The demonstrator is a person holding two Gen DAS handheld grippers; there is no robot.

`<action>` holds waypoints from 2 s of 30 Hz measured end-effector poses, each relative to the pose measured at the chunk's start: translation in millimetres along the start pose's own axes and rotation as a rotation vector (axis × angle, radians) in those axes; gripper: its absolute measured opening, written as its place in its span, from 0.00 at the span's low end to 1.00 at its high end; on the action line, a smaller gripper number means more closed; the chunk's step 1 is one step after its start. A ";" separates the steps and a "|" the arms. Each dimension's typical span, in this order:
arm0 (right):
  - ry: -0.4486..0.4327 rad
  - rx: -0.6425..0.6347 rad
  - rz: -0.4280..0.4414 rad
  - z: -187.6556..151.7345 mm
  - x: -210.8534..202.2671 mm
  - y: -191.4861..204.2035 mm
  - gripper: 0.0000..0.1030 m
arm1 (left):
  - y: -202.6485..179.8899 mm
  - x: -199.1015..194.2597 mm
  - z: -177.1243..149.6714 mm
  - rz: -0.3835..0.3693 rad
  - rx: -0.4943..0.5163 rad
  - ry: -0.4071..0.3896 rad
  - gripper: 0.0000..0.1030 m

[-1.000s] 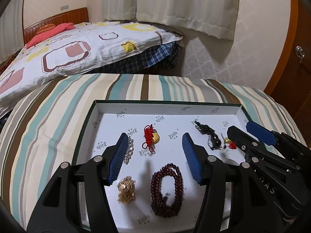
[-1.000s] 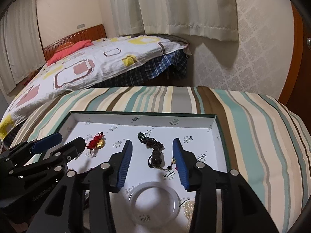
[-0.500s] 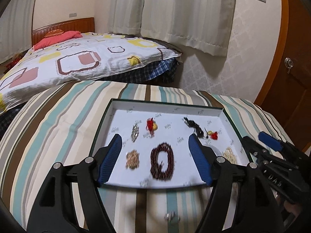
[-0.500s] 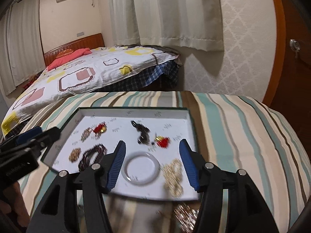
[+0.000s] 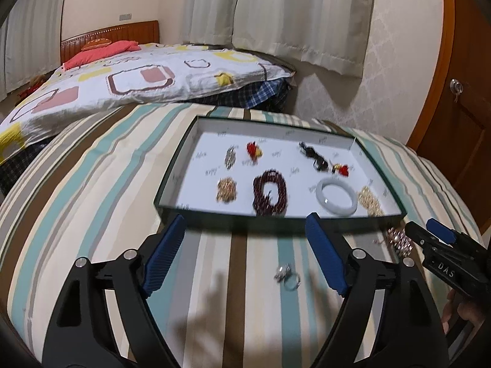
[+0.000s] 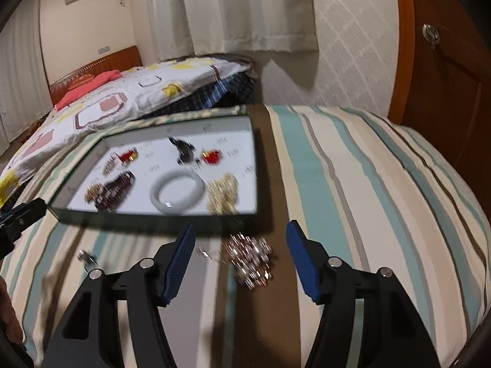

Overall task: Organize jewelry
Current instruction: 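Grip the gold pearl flower brooch with the right tool while the left tool reaches the pearl ring, then close the left tool on the silver pearl ring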

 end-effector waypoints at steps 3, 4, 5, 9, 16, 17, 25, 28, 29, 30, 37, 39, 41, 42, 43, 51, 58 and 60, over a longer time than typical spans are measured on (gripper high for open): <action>0.012 0.003 -0.004 -2.9 5.0 -2.7 0.62 | 1.2 5.8 -8.7 0.003 -0.008 0.029 0.77; 0.014 0.000 -0.005 -4.1 6.6 -2.9 0.64 | 1.7 7.2 -10.6 0.002 -0.012 0.035 0.77; 0.020 -0.003 -0.007 -5.0 9.1 -2.9 0.65 | 1.9 8.0 -11.6 0.002 -0.015 0.037 0.77; 0.048 0.005 -0.012 -8.8 17.9 -6.0 0.65 | 0.5 11.0 -14.0 -0.002 -0.012 0.043 0.78; 0.117 0.005 -0.018 -16.4 31.4 -6.6 0.58 | -3.2 16.5 -20.1 -0.012 -0.009 0.062 0.78; 0.124 0.007 -0.016 -18.1 32.2 -7.2 0.55 | -4.1 17.1 -20.4 -0.013 -0.007 0.064 0.78; 0.121 -0.029 -0.021 -22.1 28.5 -2.7 0.27 | -9.7 18.3 -26.2 -0.017 0.013 0.078 0.78; 0.120 -0.021 -0.003 -22.7 25.7 -0.8 0.24 | -12.4 19.6 -29.9 -0.019 0.026 0.090 0.78; 0.118 -0.022 0.001 -22.8 24.6 0.2 0.24 | -13.4 19.9 -31.3 -0.022 0.030 0.094 0.78; 0.115 -0.021 0.004 -22.3 23.7 1.3 0.24 | -15.3 20.4 -33.3 -0.027 0.035 0.099 0.78; 0.102 -0.033 0.034 -19.6 16.3 11.6 0.20 | -27.7 24.9 -41.1 -0.055 0.075 0.126 0.76; 0.105 -0.035 0.038 -19.9 16.1 13.1 0.20 | -29.9 26.8 -43.0 -0.061 0.080 0.134 0.72; 0.107 -0.035 0.043 -20.3 16.3 14.6 0.20 | -31.4 29.7 -43.3 -0.067 0.082 0.140 0.67; 0.108 -0.036 0.045 -20.5 16.4 15.3 0.20 | -31.6 31.4 -43.6 -0.068 0.084 0.143 0.66; 0.109 -0.037 0.047 -20.9 16.6 16.2 0.20 | -32.2 33.2 -43.7 -0.069 0.086 0.146 0.64; 0.116 -0.038 0.054 -22.2 17.3 18.6 0.20 | -36.6 46.0 -47.1 -0.103 0.101 0.177 0.42; 0.120 -0.040 0.063 -24.1 17.2 22.1 0.20 | -35.5 42.4 -48.9 -0.142 0.107 0.183 0.21; 0.119 -0.039 0.063 -24.1 17.0 22.6 0.20 | -35.5 42.3 -48.6 -0.152 0.104 0.184 0.16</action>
Point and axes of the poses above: each gripper's, at about its wrist camera, not at the fingertips, and x roughly the way its jaws point, y to its left, z to its top, the point moved 9 cm from there along x, roughly the way its jaws point, and after that the axes turned 9 degrees about x, right-handed, at the moved point
